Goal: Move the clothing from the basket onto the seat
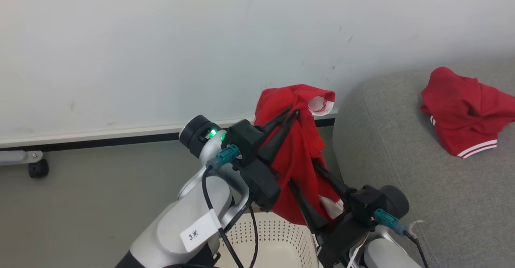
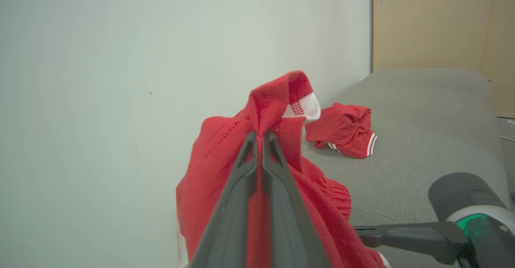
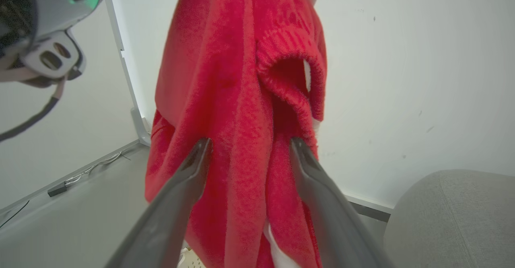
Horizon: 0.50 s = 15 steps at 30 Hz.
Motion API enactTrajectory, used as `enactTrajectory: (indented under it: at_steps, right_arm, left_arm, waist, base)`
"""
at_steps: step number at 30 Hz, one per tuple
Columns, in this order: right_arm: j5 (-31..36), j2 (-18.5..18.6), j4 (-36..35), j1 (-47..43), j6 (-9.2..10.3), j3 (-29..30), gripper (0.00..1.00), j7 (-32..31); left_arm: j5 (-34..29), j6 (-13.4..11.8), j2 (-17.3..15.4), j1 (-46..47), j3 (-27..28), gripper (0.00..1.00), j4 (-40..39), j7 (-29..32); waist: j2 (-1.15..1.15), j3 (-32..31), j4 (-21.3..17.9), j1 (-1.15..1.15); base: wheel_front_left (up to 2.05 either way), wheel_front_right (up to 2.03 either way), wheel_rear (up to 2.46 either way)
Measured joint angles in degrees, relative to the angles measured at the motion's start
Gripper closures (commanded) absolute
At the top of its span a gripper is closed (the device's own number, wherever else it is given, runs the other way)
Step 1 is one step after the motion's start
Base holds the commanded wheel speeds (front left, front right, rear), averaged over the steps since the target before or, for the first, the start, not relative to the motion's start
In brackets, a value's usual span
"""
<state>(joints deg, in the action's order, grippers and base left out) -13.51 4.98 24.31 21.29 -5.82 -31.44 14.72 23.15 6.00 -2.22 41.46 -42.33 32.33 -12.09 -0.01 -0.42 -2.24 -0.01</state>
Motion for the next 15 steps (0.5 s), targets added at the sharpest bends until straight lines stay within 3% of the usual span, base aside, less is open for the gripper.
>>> enactTrajectory:
  at_steps: [8, 9, 11, 13, 15]
  right_arm:
    - [-0.94, -0.64, 3.12, 0.40, -0.77, -4.11, 0.00, 0.00]
    - [-1.07, -0.71, 3.32, 0.75, -0.82, -4.52, 0.51, 0.00]
    - [-1.22, -0.91, 3.41, 1.31, -1.09, -4.90, 0.68, 0.00]
    - [-1.74, -1.01, 3.41, 1.89, -1.20, -4.99, 1.00, 0.00]
    - [-1.91, -0.99, 3.41, 1.99, -1.23, -4.99, 1.00, -0.01]
  left_arm:
    - [3.80, -1.83, -0.01, -2.58, -4.50, 1.00, -5.80, 2.03]
    - [4.26, -2.19, 0.01, -2.94, -4.48, 1.00, -6.17, 2.46]
    - [4.61, -2.58, -0.12, -3.57, -4.52, 1.00, -6.42, 2.99]
    - [4.74, -3.18, -0.18, -4.10, -4.43, 1.00, -6.58, 3.50]
    - [5.12, -3.66, -0.16, -4.58, -4.22, 1.00, -6.56, 3.89]
  waist:
    - [0.00, -3.96, 1.45, 0.00]
    - [0.00, -4.20, 1.69, 0.01]
    - [0.01, -4.57, 2.10, 0.01]
    - [0.01, -4.80, 2.40, 0.01]
    - [0.01, -4.91, 2.58, 0.01]
  base:
    - [0.00, 0.00, 0.00]
    - [0.00, 0.00, 0.00]
    - [0.00, 0.00, 0.00]
    - [0.00, 0.00, 0.00]
    - [0.00, 0.00, 0.00]
